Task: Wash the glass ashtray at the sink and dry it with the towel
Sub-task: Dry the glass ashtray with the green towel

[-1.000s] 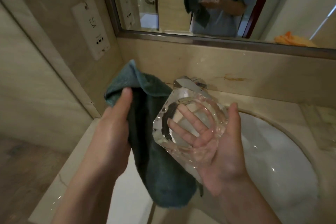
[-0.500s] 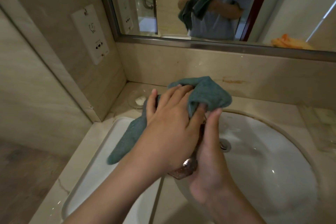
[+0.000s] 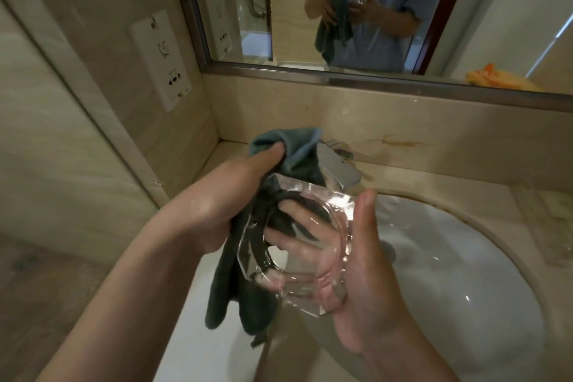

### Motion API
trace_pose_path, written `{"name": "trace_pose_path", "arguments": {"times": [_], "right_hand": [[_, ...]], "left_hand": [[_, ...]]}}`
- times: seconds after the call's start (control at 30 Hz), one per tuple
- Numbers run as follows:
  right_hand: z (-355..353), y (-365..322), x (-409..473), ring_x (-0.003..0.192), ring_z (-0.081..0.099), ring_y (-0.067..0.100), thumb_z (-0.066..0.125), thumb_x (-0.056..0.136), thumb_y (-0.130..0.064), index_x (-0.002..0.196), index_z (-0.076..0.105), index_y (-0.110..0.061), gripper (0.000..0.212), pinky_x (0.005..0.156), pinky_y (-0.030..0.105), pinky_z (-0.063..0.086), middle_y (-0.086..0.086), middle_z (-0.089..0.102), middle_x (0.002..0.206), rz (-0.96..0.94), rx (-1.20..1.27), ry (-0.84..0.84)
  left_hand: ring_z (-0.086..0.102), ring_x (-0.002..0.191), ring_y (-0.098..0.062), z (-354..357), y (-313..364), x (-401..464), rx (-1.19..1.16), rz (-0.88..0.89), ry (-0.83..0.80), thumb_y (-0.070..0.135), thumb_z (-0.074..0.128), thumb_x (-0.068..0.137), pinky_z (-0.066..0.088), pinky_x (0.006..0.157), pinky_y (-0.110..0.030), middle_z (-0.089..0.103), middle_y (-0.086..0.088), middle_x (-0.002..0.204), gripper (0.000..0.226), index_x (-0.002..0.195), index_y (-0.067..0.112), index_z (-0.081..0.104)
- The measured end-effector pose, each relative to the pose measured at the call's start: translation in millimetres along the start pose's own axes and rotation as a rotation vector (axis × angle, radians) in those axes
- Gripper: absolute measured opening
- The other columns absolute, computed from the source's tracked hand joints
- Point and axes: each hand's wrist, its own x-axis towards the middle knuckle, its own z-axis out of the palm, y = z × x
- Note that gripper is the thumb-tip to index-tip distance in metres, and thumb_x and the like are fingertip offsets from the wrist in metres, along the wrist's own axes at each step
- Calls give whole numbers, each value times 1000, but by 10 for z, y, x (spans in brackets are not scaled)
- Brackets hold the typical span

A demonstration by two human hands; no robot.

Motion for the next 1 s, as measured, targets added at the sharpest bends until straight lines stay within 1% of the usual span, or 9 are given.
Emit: {"name": "trace_pose_path", "arguments": {"times": [0.13,0.33,0.57,0.63,0.73,0.8,0.83,0.9,1.0], "right_hand": [[30,-139,-12,88,72,25,53,66,-62,103,63,-31,49,68,49,58,-6,74,101,-49,9,45],[15,-205,34,77,73,28,44,69,-51,94,61,-23,42,64,32,61,0,76,93,-175,-114,150],[-54,-227,73,82,73,25,45,75,-47,104,60,-18,44,68,36,60,-2,74,102,-342,-179,314],[-33,-190,88,83,73,24,47,73,-47,109,60,-16,48,73,40,59,-4,73,103,-385,-207,368],[10,-105,87,81,73,20,48,71,-46,107,61,-17,48,74,37,60,-9,73,100,-407,-258,396],[32,-64,85,81,73,19,49,70,-46,101,62,-21,42,73,35,59,-9,74,98,-422,-289,395],[33,-54,85,82,73,18,49,69,-47,98,62,-24,39,73,34,57,-10,74,98,-431,-301,394],[21,-62,77,85,73,17,49,70,-49,97,62,-27,37,75,34,58,-13,73,98,-442,-319,393],[-6,-92,50,83,73,15,47,69,-51,97,61,-26,40,76,35,59,-13,73,98,-433,-324,394]], "left_hand": [[71,65,-21,-36,-180,-62,-348,-93,-145,50,42,74,58,56,-27,74,-9,72,50,67,15,76],[70,84,-23,-10,-427,-154,-706,-103,-235,52,38,86,57,71,-31,73,-13,97,55,98,12,73],[68,69,0,199,-394,-401,-130,126,168,47,43,77,51,67,-22,73,14,73,32,72,35,72],[59,64,10,257,-461,-425,195,196,329,39,50,83,43,60,-5,68,22,70,17,73,33,63],[46,93,22,330,-507,-418,587,347,322,28,38,89,33,75,7,58,19,105,23,104,36,52],[31,125,11,336,-532,-391,730,410,300,28,32,89,22,90,4,38,17,138,44,133,37,35],[33,123,7,332,-506,-395,749,407,327,28,32,91,24,90,1,41,13,136,41,130,35,38],[42,93,14,315,-463,-405,718,403,385,28,34,93,32,79,1,51,10,102,16,97,32,48],[50,70,5,323,-418,-393,730,349,419,29,35,93,42,59,-10,47,9,72,23,71,29,43]]}}
